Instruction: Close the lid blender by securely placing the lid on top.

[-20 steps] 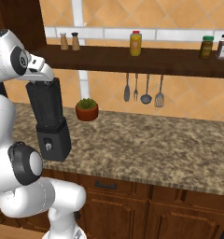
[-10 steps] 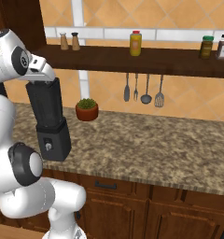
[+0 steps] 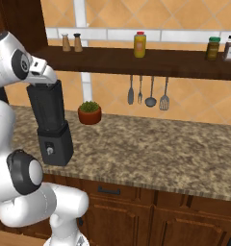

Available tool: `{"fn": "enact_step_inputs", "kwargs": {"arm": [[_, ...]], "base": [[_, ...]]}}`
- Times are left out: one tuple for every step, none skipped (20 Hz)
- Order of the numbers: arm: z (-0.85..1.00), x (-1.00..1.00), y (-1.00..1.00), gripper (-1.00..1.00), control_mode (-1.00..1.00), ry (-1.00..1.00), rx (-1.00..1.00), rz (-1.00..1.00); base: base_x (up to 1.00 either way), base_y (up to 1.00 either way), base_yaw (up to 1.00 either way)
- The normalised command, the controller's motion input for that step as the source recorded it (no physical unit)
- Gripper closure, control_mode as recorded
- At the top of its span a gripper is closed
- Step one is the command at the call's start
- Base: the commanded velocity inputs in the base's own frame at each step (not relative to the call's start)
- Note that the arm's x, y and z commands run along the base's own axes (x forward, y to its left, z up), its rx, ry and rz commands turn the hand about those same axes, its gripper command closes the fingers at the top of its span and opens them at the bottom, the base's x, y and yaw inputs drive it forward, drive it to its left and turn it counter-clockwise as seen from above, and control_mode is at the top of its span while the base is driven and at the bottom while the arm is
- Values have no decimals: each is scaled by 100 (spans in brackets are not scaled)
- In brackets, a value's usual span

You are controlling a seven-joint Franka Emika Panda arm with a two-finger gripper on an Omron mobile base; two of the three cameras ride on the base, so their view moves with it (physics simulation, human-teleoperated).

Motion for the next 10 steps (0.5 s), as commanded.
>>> {"fn": "enact_step_inputs", "kwargs": {"arm": [[0,0,0,-100,-100,-7,0,0],[0,0,0,-100,-100,-6,0,0],[0,0,0,-100,-100,-7,0,0],[0,0,0,-100,-100,-7,0,0],[0,0,0,-100,-100,-9,0,0],[0,0,0,-100,-100,-9,0,0],[0,0,0,-100,-100,-9,0,0],[0,0,0,-100,-100,-9,0,0],[0,0,0,-100,-100,-9,0,0],[0,-4,0,-100,-100,-10,0,0]], "base": [[0,0,0],[0,0,0],[0,0,0],[0,0,0],[0,0,0],[0,0,0],[0,0,0],[0,0,0],[0,0,0],[0,0,0]]}}
